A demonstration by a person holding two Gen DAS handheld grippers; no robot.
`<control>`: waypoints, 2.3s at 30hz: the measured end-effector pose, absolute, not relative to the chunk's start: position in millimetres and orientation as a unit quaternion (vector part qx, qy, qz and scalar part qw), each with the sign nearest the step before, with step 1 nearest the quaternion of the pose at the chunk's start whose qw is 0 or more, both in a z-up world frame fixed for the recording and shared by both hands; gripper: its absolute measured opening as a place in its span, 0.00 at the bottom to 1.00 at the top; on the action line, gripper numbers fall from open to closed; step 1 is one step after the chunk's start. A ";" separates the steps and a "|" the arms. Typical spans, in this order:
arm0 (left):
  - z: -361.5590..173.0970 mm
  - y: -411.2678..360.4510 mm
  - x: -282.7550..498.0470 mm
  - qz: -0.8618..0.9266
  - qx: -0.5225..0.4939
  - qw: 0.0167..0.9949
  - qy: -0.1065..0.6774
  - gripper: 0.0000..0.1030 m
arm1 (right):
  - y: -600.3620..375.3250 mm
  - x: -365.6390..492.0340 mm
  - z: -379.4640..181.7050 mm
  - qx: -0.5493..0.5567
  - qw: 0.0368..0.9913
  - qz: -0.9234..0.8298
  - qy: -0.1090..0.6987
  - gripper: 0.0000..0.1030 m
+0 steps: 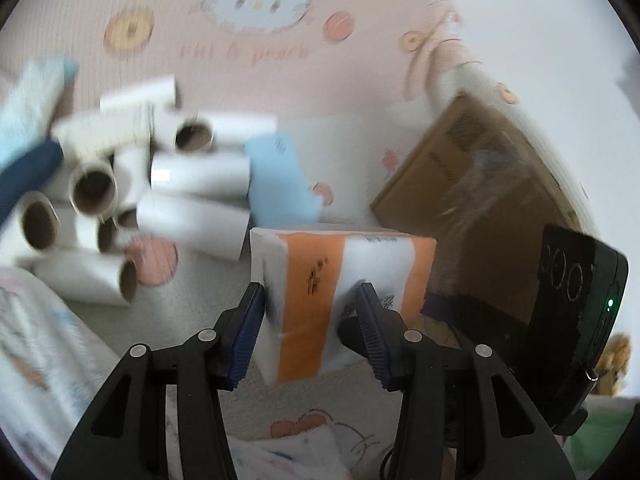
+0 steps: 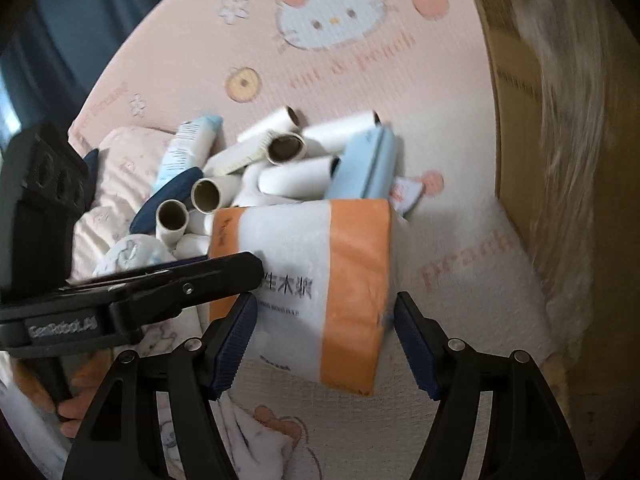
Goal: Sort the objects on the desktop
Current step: 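Lower the tissue pack onto the sheet beside the tubes with the left tool, then lift the tissue pack and carry it over the cardboard box with the left tool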
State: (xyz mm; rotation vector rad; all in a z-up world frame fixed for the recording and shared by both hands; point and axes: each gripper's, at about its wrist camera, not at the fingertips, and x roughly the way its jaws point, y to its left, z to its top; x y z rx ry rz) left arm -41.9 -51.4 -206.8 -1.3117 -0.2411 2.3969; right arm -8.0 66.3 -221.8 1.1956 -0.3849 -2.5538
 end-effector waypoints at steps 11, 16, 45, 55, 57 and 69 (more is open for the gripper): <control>-117.9 -23.4 -19.0 0.910 -0.351 0.217 -0.038 0.49 | 77.1 18.7 -139.2 0.296 0.126 -0.941 -0.104 0.67; -94.2 -8.5 -7.5 0.919 -0.319 0.229 -0.016 0.49 | 82.4 29.4 -110.9 0.269 0.109 -0.953 -0.082 0.67; -33.3 170.4 -48.6 0.875 -0.316 0.365 -0.017 0.49 | 245.3 59.2 -20.9 0.311 -0.034 -0.947 -0.075 0.67; -48.5 197.7 -95.3 0.842 -0.380 0.377 -0.063 0.49 | 294.7 37.9 -20.6 0.358 -0.061 -0.927 -0.094 0.67; -55.3 200.3 -103.8 0.835 -0.394 0.377 -0.075 0.49 | 302.1 31.6 -24.9 0.370 -0.060 -0.922 -0.099 0.67; -101.1 223.8 -131.7 0.793 -0.467 0.368 -0.134 0.49 | 344.0 5.4 -55.7 0.448 -0.051 -0.886 -0.106 0.67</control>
